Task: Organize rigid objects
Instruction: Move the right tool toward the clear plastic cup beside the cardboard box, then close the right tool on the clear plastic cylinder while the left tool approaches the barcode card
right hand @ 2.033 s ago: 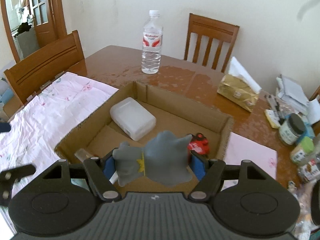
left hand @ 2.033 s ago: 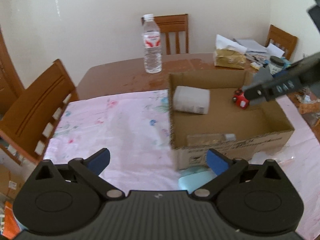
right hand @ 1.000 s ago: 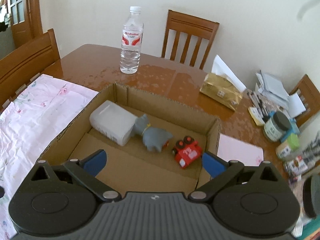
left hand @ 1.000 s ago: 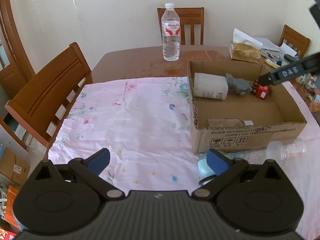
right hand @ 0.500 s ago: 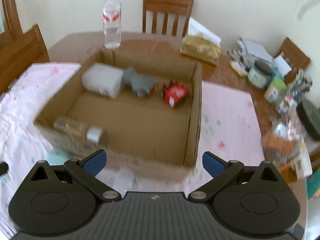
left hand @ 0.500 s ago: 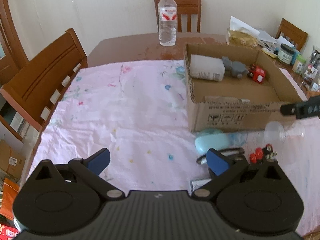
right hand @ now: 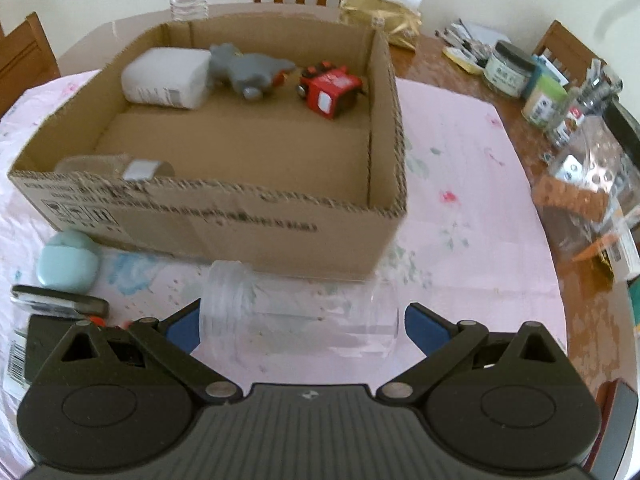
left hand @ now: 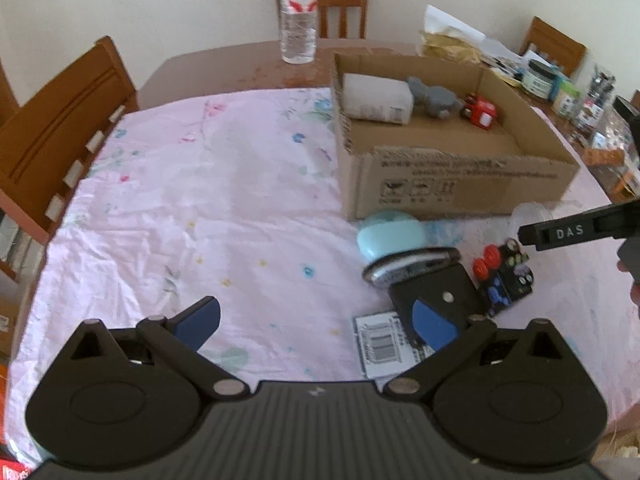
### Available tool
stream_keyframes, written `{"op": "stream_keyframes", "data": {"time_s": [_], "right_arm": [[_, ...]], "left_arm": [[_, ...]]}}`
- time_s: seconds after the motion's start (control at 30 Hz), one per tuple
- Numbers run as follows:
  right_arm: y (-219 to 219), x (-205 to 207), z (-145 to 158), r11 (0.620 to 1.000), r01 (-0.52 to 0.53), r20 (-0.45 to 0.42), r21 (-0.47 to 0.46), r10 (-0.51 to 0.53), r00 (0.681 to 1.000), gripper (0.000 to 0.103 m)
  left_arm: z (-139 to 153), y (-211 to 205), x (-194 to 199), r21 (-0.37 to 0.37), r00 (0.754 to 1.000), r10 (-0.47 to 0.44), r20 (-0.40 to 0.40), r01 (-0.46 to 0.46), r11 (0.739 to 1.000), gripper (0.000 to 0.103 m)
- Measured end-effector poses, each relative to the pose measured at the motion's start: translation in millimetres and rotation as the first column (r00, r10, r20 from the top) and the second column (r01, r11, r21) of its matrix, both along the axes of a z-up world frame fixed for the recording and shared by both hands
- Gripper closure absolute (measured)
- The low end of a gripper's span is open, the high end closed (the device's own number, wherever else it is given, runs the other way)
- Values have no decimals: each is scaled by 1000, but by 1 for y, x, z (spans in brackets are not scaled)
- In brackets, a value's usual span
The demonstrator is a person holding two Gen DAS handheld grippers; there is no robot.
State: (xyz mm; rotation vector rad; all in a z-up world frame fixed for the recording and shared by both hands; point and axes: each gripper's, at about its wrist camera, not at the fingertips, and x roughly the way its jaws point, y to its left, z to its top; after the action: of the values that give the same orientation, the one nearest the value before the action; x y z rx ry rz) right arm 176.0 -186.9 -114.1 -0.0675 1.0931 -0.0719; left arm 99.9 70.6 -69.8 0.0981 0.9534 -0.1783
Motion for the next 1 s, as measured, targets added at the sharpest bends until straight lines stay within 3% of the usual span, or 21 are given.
{"op": "stream_keyframes", "data": {"time_s": [0.23, 0.4, 0.6, 0.67, 1.0], "right_arm": [[-15, -4, -14, 999, -42, -26, -10, 42, 999, 0], [-31, -7, -17, 995, -73, -43, 73, 76, 996, 0], [-34, -14, -18, 986, -154, -10, 71, 155, 988, 0], [-34, -16, -18, 984, -166, 0, 71, 167, 986, 0], [-37, -21, -18, 981, -180, 29, 71, 179, 983, 0]], "left_arm": [[-18, -23, -10, 4, 998, -50, -43, 50, 999, 1], [-34, -39, -19, -3, 996, -22, -88, 22, 1000, 1], [-55, -54, -25, -6, 991, 25, -130, -26, 1000, 1], [-58, -59, -27, 20, 994, 46, -95, -44, 999, 1], [-59, -63, -17, 9, 996, 76, -36, -75, 997, 0]]}}
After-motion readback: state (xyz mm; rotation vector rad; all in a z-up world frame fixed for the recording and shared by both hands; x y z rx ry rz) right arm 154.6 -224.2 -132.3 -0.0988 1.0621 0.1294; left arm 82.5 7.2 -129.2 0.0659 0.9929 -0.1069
